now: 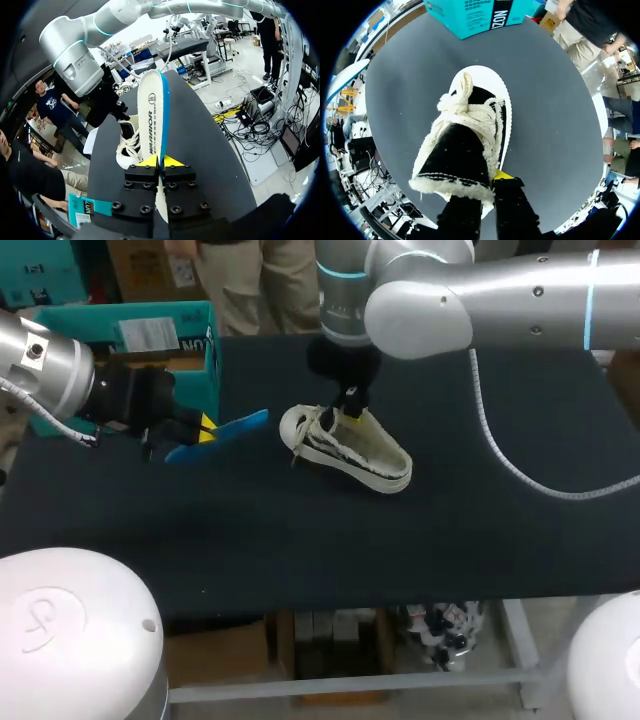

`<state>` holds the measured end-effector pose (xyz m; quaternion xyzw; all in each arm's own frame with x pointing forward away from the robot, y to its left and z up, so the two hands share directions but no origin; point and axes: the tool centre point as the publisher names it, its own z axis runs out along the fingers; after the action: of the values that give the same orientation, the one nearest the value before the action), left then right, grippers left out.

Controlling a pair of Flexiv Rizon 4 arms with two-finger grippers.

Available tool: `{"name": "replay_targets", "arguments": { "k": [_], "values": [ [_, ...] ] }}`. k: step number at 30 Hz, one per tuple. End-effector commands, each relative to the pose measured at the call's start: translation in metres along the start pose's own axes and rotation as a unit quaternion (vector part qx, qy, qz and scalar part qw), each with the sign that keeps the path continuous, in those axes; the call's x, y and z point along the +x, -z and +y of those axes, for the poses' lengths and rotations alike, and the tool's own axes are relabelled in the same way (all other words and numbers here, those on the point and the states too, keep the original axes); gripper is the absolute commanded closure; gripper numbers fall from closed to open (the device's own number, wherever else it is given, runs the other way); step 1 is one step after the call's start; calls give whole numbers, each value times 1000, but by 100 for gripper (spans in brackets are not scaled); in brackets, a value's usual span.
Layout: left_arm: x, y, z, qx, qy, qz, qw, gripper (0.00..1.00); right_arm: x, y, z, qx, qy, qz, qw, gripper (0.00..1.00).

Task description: Open the shoe tongue, take the insole out of the shoe, put the insole back into the shoe, and pack the shoe into the shoebox

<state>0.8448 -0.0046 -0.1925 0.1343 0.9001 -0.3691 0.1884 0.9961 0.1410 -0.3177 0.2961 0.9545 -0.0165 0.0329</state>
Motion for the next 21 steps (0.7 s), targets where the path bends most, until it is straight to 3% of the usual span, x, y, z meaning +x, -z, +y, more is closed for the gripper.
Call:
{"name": "replay_targets", "arguments": {
  "k": [1, 8, 21],
  "values": [
    [-17, -7, 4, 19, -23, 22, 999, 100, 1, 10, -12, -12, -46, 13, 999, 100],
    [-32, -14, 3, 61, -101, 54, 992, 100, 11, 12, -22, -21, -141, 28, 989, 100],
    [-54, -28, 8, 110, -167, 89, 976, 100, 28, 2, -27, -34, -275, 47, 960, 100]
  ]
}}
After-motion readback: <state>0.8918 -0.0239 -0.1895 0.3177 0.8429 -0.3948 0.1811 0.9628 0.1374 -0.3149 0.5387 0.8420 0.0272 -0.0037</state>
